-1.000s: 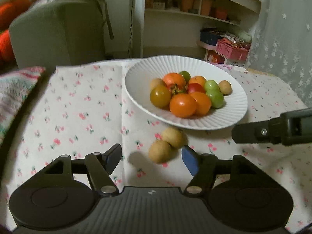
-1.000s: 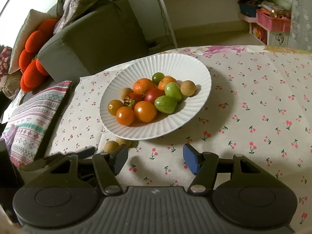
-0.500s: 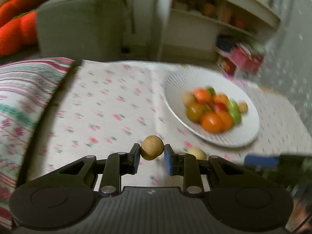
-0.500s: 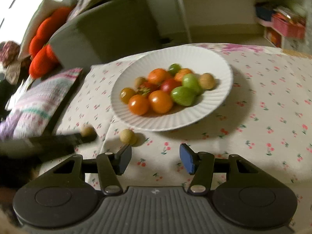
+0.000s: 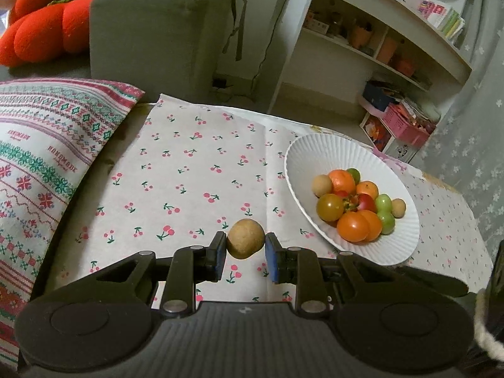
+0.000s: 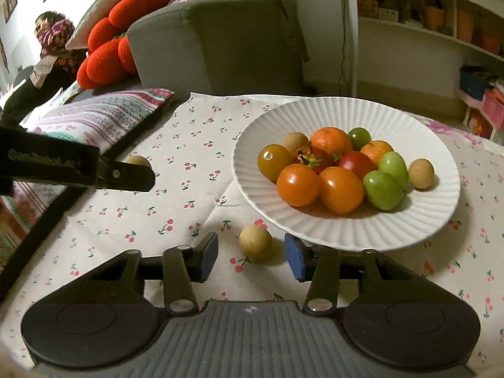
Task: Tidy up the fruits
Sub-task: 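Grasp a pale tan tomato with the left tool while the right tool grasps the other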
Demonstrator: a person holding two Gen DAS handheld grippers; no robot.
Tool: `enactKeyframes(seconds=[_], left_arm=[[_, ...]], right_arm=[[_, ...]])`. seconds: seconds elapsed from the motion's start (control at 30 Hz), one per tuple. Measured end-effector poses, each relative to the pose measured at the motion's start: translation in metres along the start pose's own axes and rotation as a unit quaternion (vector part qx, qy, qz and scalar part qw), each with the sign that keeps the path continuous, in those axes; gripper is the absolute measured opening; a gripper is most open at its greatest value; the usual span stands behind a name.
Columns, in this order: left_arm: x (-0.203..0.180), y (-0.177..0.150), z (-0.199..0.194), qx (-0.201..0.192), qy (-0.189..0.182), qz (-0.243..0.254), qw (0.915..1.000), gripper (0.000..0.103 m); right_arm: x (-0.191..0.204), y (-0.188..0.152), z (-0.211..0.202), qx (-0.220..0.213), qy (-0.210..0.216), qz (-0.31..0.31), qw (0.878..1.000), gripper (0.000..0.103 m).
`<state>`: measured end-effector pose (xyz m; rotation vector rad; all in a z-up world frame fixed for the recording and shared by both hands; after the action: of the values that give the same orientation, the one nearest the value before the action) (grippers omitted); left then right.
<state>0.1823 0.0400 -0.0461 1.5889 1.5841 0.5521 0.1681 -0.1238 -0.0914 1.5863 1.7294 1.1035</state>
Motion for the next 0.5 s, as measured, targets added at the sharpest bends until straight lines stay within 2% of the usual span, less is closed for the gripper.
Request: enactKeyframes(seconds=[0.03,0.1,0.17,0.5], left_arm=[[0.001,0.0,0.0,0.0,0.001,-0.002,1.0,0.024],[0.002,0.001,0.0,-0.001,0.0,-0.004,1.0,0.024],[0.002,0.002,0.0,-0.004,-0.001,-0.006,1.0,0.024],[0.002,0.003,-0.003,-0.011,0.0,-0.011,0.9999,0.024]], right_arm=[[0.0,-0.001,0.002,0.006,0.004,0.0,1.0,0.027],[0.004,-0.002,0.004,0.013,0.003,-0.013,1.0,0.021],[0.008,0.0,0.0,0.014,0.001,-0.027,1.0,0.021],[0.015,0.009,-0.024,0.013,0.035,-0.008,0.999,0.021]])
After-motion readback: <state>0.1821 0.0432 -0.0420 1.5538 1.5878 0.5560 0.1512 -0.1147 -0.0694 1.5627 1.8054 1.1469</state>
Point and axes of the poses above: each gripper's, at about its wrist camera, not at the fingertips, and z roughly the way its jaws point, x to its left, y to its top, the point moved 1 cm from there along z, roughly the way its jaws point, and after that the axes turned 10 degrees about -x, right-handed, at the moved point
